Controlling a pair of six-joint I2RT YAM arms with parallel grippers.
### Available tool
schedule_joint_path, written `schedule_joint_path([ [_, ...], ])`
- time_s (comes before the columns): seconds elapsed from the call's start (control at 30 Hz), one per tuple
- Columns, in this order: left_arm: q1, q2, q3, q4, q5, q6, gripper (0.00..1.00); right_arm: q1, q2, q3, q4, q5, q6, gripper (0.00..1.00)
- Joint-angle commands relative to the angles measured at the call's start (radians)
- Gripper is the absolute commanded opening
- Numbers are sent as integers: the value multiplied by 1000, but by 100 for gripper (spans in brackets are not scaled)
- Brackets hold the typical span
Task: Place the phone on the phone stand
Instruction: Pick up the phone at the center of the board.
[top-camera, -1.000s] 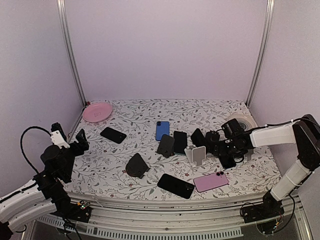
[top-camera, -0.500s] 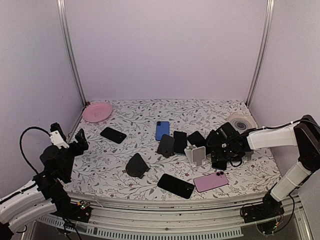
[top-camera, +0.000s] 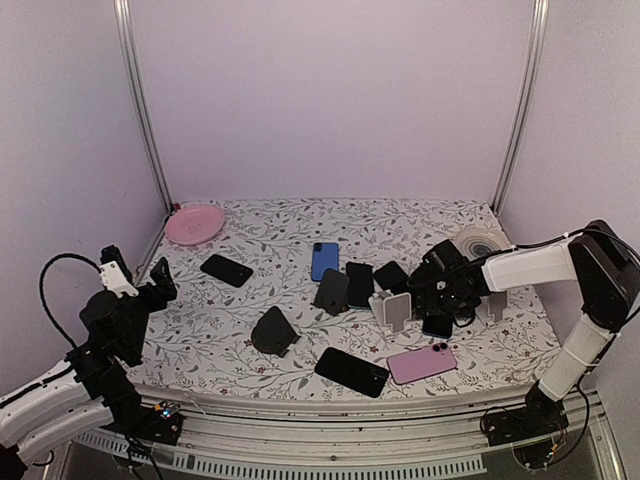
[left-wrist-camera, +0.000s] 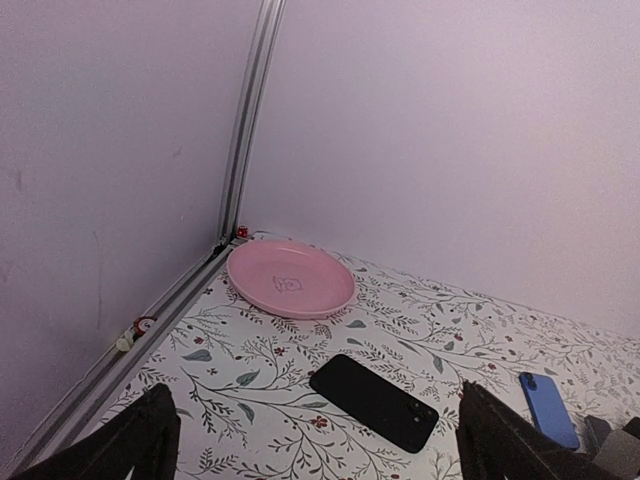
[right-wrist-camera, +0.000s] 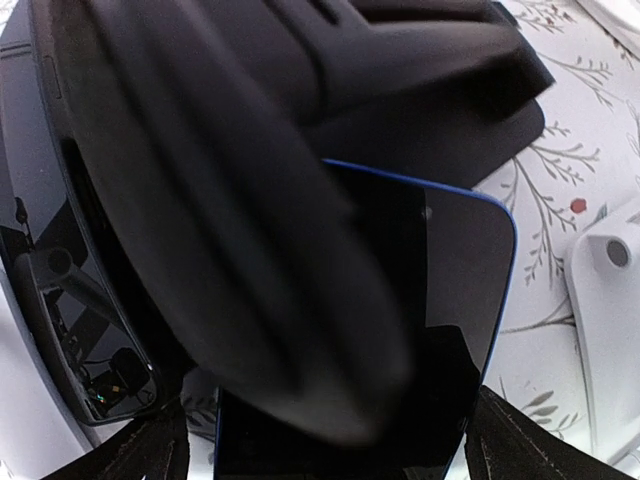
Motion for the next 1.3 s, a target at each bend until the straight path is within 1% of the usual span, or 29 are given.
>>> schedule_joint_path([
  [0.0,13,6,-12,-1,10,-7,97,-12,55,9,25,-26,7,95],
  [0.2,13,8,-11,0,15,-7,97,-35,56,-28,42,-29,34,95],
  [0.3,13,12,-12,2,20,-8,97,-47,44,-53,82,-62,38,94],
  [0.5,15,13,-12,5,27,-7,97,-50,63,-44,103,-95,35,86],
  [0.67,15,11,-11,5,27,-7,97,-44,57,-29,88,-62,33,82],
  [0.8,15,11,-13,4,27,-6,97,-20,56,5,37,2,30,77],
  [1.0,15,4,-13,-1,25,-13,97,1,34,17,24,27,34,68],
  [1.27,15,3,-13,-2,26,-13,97,6,-29,7,15,46,39,65],
])
